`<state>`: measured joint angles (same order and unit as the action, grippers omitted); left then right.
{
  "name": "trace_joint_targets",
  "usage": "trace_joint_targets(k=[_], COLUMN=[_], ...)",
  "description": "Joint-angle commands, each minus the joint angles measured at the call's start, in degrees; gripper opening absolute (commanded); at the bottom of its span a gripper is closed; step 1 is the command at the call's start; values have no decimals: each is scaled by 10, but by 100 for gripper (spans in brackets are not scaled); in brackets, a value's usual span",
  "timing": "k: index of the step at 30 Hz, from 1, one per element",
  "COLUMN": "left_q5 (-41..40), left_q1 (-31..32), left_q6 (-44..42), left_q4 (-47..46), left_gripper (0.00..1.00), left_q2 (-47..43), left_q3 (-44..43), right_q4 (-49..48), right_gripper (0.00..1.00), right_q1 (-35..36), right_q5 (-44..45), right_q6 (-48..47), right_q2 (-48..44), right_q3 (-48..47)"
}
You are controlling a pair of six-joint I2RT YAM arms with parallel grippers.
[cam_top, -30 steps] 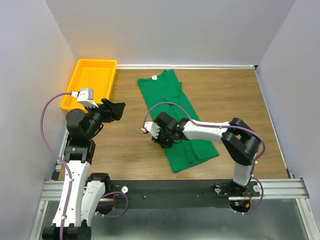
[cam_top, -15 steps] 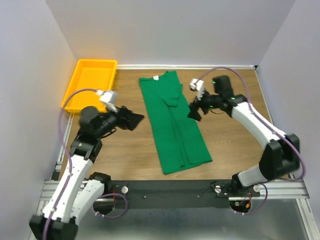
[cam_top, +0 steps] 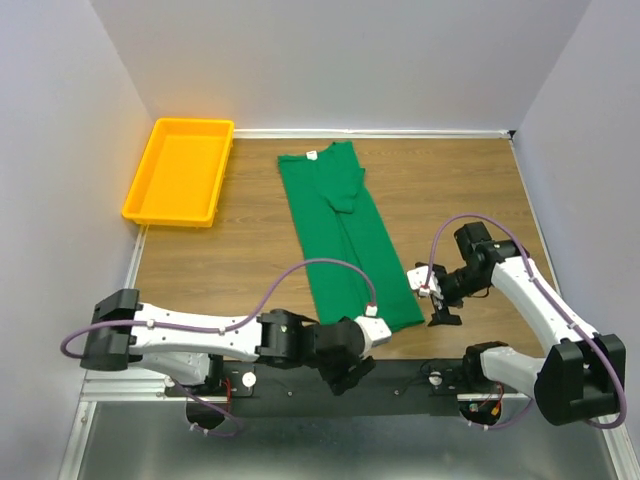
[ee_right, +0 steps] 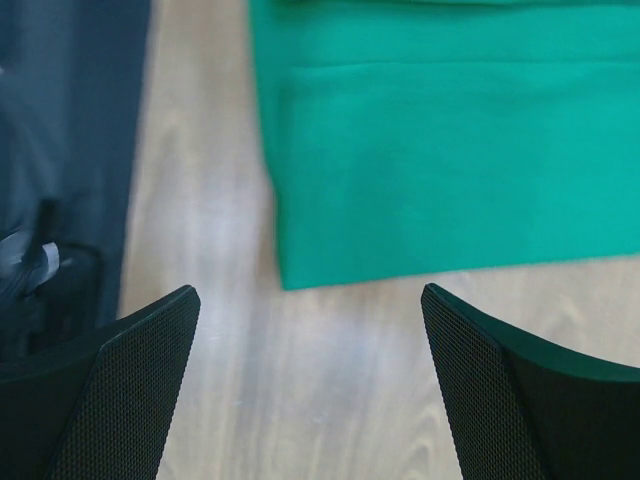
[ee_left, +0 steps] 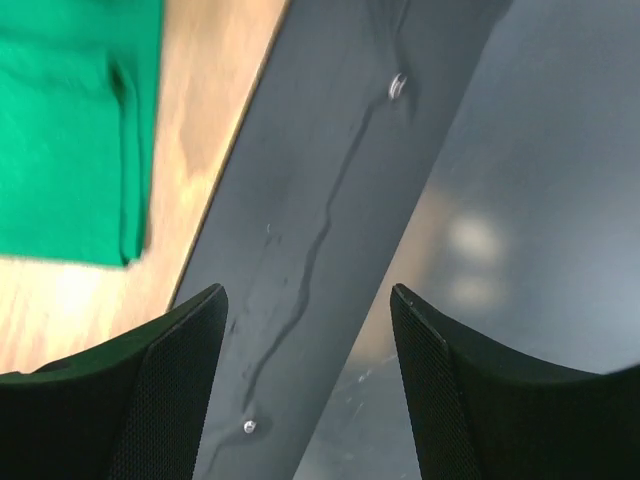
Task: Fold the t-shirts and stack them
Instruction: Fold the tshirt
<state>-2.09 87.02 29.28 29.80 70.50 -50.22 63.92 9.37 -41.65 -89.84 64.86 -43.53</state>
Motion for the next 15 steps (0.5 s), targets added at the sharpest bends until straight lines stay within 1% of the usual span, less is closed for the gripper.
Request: trace_joint_targets(k=[1, 4, 5, 6, 8, 9, 12, 15], left_q5=[-146, -166, -177, -192, -230, -244, -265, -257], left_q1=[32, 53, 53, 53, 53, 53, 53, 53], left_q6=[37, 26, 25, 29, 34, 59, 103, 122], left_q4=[42, 11, 13, 24, 48, 60, 77, 46], left_gripper=[75, 74, 74, 74, 75, 75, 75, 75], left_q2=[56, 113, 154, 175, 212, 235, 228, 193], left_q3=[-3, -5, -11, -21, -38, -42, -34, -4], right_q4=[84, 96, 85, 85, 47, 35, -13, -55], right_gripper=[98, 98, 98, 98, 98, 98, 98, 97], right_q1=[-2, -2, -1, -1, -1, -1, 2, 20], right_q5=[-21, -36, -37, -37, -36, -36, -42, -41], right_q6=[-123, -150, -161, -162, -155, -142, -116, -91], right_q2=[10, 20, 19, 18, 9, 6, 3, 2], right_q3=[11, 24, 33, 41, 57, 66, 74, 87])
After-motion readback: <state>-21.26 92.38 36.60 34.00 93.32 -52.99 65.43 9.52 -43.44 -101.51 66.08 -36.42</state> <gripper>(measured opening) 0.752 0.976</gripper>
